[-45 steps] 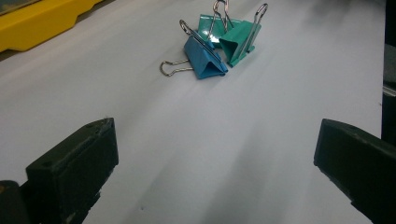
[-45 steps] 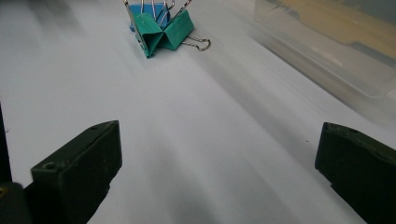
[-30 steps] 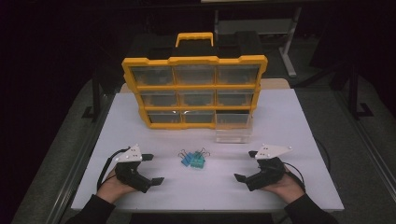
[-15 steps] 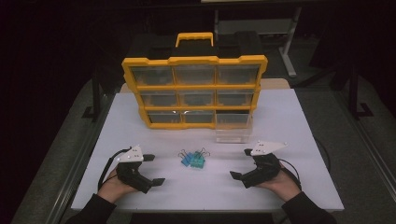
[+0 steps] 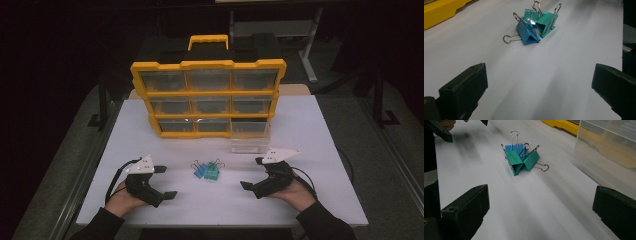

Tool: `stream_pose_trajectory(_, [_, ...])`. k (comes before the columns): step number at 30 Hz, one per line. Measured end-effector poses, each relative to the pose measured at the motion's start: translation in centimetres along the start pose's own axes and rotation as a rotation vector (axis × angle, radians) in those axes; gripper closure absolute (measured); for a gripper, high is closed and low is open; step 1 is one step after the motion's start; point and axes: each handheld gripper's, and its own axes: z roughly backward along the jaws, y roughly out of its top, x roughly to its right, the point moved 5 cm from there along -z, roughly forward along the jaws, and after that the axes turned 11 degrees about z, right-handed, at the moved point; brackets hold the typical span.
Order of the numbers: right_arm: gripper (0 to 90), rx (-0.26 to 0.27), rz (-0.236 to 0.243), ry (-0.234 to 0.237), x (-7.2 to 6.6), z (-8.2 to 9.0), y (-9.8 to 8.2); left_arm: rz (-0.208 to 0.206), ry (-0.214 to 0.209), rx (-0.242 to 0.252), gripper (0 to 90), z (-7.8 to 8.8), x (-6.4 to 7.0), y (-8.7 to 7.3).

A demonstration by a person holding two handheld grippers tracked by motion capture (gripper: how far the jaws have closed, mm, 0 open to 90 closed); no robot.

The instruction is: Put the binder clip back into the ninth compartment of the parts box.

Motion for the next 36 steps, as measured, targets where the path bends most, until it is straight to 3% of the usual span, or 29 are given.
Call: stream_pose_trajectory(36, [0.5,0.012,0.010,0.041,0.0,-2.3,2.4,0.003,-0.008,0.025,0.0,0.1,-0.3,0.1])
